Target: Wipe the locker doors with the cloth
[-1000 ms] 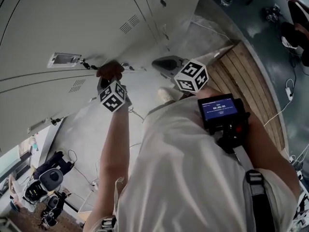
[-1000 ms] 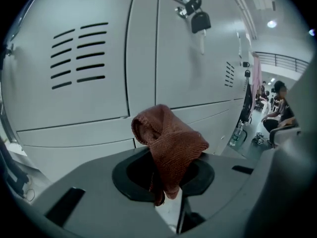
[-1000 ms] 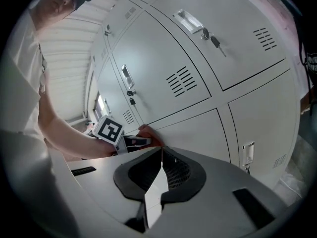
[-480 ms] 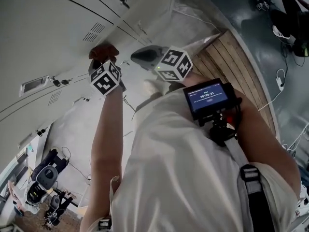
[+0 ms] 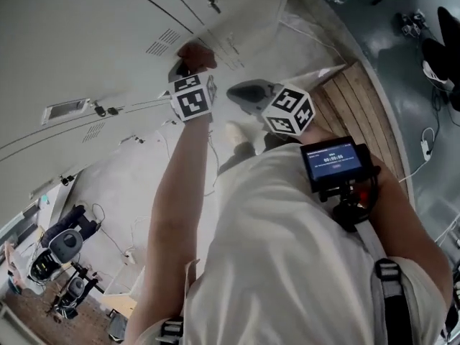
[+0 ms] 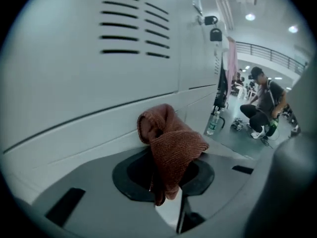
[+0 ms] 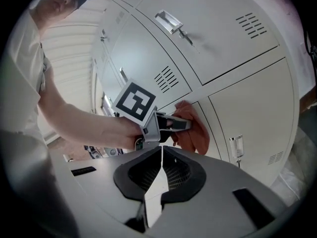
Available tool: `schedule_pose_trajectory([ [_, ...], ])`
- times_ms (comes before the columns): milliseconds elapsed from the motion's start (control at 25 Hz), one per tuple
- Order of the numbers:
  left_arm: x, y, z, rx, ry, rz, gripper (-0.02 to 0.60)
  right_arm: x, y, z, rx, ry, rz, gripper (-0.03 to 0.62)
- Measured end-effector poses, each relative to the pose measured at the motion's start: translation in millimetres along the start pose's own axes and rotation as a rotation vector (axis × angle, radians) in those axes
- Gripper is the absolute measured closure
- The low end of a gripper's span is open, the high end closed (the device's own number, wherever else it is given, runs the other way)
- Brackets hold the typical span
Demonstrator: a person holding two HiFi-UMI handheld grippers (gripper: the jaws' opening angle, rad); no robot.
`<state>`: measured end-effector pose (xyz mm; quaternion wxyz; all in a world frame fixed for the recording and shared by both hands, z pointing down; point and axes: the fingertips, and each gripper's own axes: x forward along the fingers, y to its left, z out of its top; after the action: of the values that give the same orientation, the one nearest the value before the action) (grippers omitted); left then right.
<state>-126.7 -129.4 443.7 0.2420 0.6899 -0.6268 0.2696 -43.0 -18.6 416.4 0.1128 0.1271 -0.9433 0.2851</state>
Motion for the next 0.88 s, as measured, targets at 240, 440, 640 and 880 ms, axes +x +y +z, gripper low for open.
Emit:
schedule_pose_trajectory([
  [240, -38, 95, -76, -0.109, 0.058, 0.19, 0.505, 11, 9, -2, -0.014, 0.021, 0.021, 0.574],
  [440, -76, 166, -116, -0.158, 0.07, 0.348, 0.505, 23, 17, -6, -0.018, 0.03, 0.05, 0.574],
  [640, -69, 187, -156, -0.335, 0.117, 0.523, 0.505, 27, 18, -21, 0.018, 0.029, 0.055, 0.574],
  [880, -17, 120, -133, -0.26, 0.124, 0.442, 0.505, 9, 9, -40, 0.04, 0.039, 0.051, 0.574],
])
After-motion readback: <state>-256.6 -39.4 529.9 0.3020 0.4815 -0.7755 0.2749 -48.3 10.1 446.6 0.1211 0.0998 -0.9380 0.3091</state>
